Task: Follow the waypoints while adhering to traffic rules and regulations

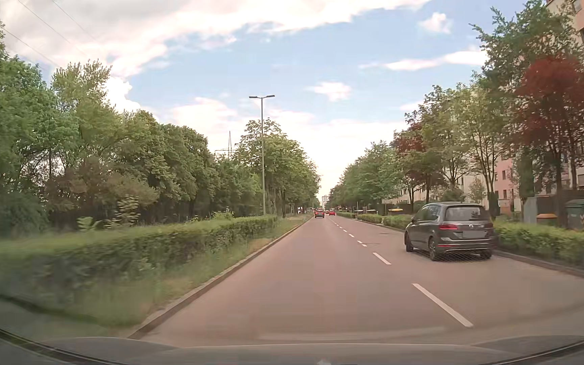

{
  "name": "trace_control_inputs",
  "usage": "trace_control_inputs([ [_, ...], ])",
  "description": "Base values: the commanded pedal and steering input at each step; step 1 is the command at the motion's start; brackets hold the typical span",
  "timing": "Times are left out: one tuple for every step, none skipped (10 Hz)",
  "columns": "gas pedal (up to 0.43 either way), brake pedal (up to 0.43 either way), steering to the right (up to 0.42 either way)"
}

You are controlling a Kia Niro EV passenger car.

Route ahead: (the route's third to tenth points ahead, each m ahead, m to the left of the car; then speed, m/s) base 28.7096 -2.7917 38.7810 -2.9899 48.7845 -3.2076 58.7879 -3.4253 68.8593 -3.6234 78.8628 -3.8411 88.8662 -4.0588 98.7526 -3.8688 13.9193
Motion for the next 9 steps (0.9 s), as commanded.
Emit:
trace_control_inputs([
  [0.0, 0.018, 0.001],
  [0.0, 0.018, 0.001],
  [0.0, 0.018, 0.001],
  [0.0, 0.018, 0.001],
  [0.0, 0.018, 0.001],
  [0.0, 0.018, 0.001],
  [0.0, 0.018, 0.002],
  [0.0, 0.024, 0.001],
  [0.0, 0.03, 0.002],
])
